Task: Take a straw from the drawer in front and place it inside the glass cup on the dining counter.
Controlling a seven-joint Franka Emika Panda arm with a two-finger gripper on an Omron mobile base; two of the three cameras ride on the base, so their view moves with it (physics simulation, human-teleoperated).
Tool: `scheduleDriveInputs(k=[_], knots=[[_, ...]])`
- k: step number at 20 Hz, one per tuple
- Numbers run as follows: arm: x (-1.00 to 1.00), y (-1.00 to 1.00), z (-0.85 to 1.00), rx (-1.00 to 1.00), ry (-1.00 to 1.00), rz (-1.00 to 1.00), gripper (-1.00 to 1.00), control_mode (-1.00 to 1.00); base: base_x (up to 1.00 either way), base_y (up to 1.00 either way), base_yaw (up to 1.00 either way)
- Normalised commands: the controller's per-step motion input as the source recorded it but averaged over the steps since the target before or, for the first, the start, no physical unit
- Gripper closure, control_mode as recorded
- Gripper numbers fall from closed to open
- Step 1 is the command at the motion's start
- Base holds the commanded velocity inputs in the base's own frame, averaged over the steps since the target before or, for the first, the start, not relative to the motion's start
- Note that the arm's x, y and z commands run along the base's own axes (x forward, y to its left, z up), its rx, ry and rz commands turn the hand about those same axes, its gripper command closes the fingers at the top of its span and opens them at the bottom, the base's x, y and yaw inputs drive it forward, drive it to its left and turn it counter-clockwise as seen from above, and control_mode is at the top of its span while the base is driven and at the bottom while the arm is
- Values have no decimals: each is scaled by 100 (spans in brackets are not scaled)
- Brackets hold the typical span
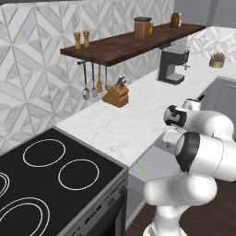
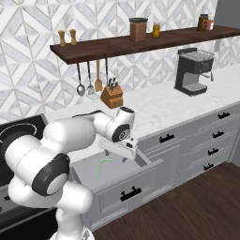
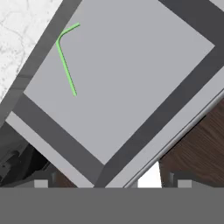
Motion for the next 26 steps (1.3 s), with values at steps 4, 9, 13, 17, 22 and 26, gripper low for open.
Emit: scheduleDriveInputs(k=[4,9,13,17,22,26], knots=[[9,0,-35,-15,11,37,-100,-100,0,0,0],[17,0,-37,0,4,34,-100,-100,0,0,0],[13,0,-31,0,4,26,-100,-100,0,0,0],[8,0,-39,0,2,18,-100,-100,0,0,0],[2,-2,-46,0,0,13,-100,-100,0,0,0],[0,-15,-42,3,0,7,-100,-100,0,0,0]])
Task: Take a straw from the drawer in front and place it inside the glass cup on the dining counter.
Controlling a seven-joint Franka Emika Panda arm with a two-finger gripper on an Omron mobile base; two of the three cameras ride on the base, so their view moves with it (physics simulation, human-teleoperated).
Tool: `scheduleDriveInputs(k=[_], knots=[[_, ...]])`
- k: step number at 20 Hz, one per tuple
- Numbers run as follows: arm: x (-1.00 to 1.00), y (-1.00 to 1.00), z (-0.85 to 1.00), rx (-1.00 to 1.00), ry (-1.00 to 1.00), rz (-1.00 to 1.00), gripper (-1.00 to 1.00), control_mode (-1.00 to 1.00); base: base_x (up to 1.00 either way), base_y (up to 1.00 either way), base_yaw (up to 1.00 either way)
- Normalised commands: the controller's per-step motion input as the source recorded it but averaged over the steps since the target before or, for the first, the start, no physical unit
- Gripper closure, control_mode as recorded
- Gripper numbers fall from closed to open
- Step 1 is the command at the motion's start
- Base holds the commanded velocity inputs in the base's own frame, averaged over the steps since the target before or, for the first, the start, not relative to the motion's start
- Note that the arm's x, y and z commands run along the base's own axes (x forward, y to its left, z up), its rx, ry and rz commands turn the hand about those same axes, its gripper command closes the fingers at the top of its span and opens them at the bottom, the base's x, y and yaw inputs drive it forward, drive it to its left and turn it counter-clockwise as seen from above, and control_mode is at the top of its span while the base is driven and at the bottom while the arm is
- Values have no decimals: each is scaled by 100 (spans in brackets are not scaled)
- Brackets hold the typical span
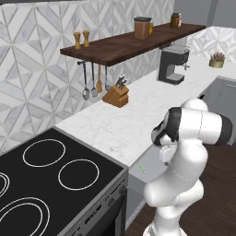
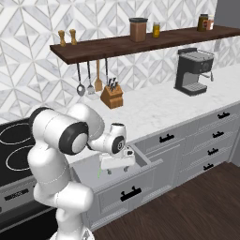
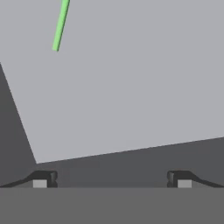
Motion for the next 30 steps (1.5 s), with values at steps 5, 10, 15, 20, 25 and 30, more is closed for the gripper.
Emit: scheduleDriveInputs(k=[5,10,15,20,25,30], knots=[[0,-16,-36,5,0,2,-100,-100,0,0,0],[0,-13,-35,2,0,2,-100,-100,0,0,0],[-20,-21,-12,0,4,0,-100,-100,0,0,0],[-61,-37,0,0,2,0,-100,-100,0,0,0],[-71,-44,0,0,1,0,-100,-100,0,0,0],[-71,-45,0,0,4,0,-100,-100,0,0,0]])
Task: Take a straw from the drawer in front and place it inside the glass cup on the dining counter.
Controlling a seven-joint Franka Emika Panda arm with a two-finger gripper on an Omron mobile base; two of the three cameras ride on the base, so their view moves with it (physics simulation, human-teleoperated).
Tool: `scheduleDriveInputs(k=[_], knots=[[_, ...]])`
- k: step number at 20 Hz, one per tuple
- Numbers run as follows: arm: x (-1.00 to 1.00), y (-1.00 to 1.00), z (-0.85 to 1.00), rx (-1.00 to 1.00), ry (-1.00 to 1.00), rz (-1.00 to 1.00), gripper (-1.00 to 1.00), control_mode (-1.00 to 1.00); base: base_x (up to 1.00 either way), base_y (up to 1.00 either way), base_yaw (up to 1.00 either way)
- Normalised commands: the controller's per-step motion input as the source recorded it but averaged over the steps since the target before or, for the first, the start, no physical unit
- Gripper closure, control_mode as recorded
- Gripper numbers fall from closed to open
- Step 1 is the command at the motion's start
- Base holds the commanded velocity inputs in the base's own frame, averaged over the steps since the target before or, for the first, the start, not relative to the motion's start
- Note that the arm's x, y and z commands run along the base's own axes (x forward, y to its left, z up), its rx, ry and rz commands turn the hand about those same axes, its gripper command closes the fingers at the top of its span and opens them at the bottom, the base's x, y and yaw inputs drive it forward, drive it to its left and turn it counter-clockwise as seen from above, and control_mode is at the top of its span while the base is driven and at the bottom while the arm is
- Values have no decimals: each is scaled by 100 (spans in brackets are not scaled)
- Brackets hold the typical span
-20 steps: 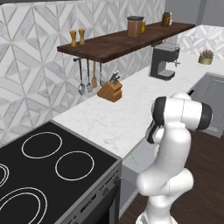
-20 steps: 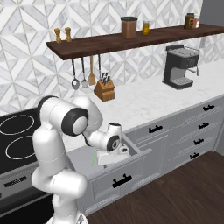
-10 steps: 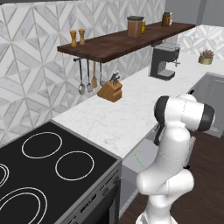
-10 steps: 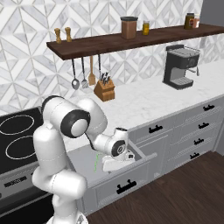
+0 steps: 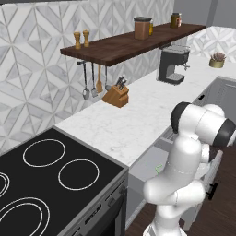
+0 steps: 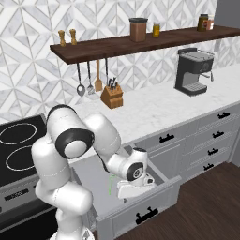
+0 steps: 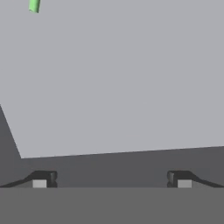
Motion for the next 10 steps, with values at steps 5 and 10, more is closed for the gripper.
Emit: scheduleDriveInputs(k=[5,10], knots=[[-69,-50,0,0,6,0,-100,-100,0,0,0],[-67,-57,3,1,8,0,-100,-100,0,0,0]])
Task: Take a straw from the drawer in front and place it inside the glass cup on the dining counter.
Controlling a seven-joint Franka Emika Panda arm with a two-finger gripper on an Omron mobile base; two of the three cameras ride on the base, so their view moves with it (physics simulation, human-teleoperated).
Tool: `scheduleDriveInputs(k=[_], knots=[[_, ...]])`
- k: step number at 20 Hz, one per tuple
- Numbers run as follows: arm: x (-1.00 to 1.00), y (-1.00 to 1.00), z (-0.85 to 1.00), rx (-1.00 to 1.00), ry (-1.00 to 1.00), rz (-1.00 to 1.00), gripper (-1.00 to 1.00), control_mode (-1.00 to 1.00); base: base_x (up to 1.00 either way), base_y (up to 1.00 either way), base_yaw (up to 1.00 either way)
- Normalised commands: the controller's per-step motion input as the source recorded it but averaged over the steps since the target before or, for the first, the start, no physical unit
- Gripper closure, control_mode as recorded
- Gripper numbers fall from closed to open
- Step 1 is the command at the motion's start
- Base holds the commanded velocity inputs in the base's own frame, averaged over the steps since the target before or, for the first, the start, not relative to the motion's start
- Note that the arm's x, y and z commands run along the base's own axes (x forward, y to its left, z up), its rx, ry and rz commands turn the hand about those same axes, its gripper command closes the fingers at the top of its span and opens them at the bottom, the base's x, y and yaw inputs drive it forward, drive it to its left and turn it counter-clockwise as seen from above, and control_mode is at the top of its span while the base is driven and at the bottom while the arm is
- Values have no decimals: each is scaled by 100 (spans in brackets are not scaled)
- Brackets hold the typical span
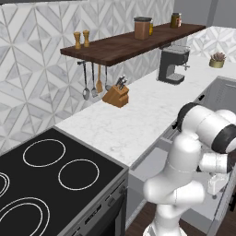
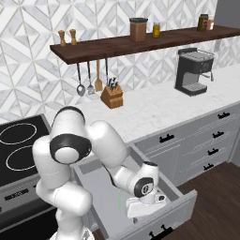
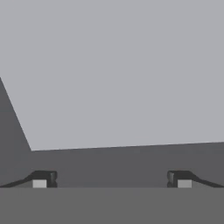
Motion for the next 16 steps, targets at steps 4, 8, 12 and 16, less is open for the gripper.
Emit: scheduleDriveInputs(k=[4,8,12,16], knots=[[-27,-36,43,10,5,-4,-100,-100,0,0,0],[28,16,67,14,0,-10,-100,-100,0,0,0],[51,46,55,11,0,-23,-100,-100,0,0,0],[49,56,30,10,0,-33,-100,-100,0,0,0]])
